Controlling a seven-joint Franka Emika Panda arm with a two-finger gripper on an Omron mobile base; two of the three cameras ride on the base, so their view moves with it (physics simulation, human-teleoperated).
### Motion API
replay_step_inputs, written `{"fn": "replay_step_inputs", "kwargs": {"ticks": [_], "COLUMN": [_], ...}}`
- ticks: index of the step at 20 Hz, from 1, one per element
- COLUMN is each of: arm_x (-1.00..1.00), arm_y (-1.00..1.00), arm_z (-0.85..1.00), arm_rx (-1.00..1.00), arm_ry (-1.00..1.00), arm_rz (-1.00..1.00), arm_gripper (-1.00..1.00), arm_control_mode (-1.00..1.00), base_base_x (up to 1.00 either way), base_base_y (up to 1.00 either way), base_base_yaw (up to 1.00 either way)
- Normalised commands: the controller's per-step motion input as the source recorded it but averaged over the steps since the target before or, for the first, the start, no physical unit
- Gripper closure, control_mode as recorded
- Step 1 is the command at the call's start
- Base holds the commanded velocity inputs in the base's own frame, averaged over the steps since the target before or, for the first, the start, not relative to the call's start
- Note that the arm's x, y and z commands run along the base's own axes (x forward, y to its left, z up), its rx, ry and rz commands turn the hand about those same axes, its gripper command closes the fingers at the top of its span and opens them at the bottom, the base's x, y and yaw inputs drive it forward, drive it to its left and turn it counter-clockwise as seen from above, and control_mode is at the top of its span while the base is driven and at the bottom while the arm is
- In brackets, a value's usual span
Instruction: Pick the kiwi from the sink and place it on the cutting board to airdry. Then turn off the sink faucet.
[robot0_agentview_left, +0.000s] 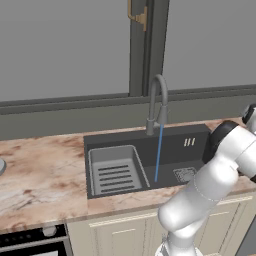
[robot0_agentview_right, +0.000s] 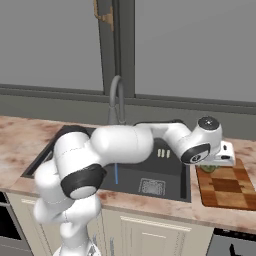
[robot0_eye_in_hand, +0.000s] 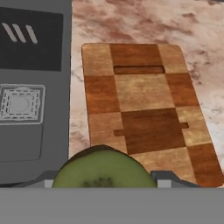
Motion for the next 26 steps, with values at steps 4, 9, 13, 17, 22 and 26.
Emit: {"fn": "replay_step_inputs", "kwargs": {"ticks": [4, 9, 13, 17, 22, 26], "arm_x": [0.00, 0.00, 0.00, 0.00, 0.00, 0.00], "arm_y": [-0.10, -0.12, -0.13, -0.09, -0.01, 0.00], "arm_z": [-0.29, -0.23, -0.16, -0.20, -0.30, -0.27], "arm_rx": [0.01, 0.02, 0.03, 0.03, 0.01, 0.00], "arm_ry": [0.00, 0.00, 0.00, 0.00, 0.00, 0.00], "arm_rz": [0.00, 0.00, 0.00, 0.00, 0.00, 0.00], "arm_gripper": [1.00, 1.00, 1.00, 1.00, 1.00, 1.00], "arm_control_mode": [-1.00, -1.00, -1.00, -1.00, -1.00, -1.00], "base_base_x": [0.00, 0.00, 0.00, 0.00, 0.00, 0.00], "base_base_y": [0.00, 0.00, 0.00, 0.00, 0.00, 0.00], "base_base_yaw": [0.00, 0.00, 0.00, 0.00, 0.00, 0.00]}}
